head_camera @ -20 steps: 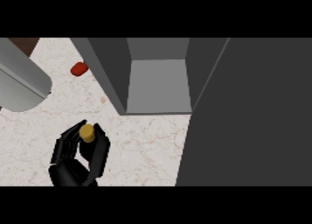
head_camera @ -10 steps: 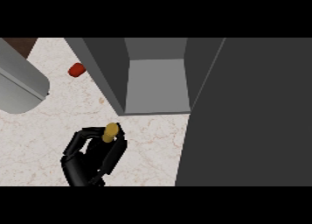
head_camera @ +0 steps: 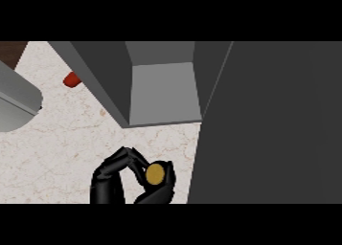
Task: Pick up the wine, place it into the cabinet and close the cabinet
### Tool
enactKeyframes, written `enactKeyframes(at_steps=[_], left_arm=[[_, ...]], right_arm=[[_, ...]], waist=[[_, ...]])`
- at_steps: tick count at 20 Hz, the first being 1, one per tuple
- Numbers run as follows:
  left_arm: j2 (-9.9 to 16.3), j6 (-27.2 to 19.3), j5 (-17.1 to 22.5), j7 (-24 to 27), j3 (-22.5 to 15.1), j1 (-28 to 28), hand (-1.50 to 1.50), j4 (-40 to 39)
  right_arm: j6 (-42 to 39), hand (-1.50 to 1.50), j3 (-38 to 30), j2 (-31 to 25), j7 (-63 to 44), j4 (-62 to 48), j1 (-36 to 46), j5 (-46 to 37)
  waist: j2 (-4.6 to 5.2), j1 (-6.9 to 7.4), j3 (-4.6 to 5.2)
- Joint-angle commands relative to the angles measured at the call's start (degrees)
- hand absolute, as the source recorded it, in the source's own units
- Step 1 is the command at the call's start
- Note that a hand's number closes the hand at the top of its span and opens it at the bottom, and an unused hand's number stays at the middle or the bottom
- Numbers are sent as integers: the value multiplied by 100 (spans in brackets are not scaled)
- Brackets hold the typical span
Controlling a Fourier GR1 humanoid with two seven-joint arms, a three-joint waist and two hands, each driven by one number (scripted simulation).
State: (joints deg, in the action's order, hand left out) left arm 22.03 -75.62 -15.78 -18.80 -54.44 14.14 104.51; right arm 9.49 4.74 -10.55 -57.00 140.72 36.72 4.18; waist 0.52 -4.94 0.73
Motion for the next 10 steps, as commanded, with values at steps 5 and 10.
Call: enactKeyframes(at_steps=[5,10], left_arm=[[273,811,1230,735,-234,594,150,1042],[9,1572,2264,1483,285,757,150,1064]], right_arm=[[-83,-150,-189,-97,-257,267,-37,388],[-39,-150,-200,-38,-137,212,-34,278]], waist=[[35,20,-13],[48,153,-27]])
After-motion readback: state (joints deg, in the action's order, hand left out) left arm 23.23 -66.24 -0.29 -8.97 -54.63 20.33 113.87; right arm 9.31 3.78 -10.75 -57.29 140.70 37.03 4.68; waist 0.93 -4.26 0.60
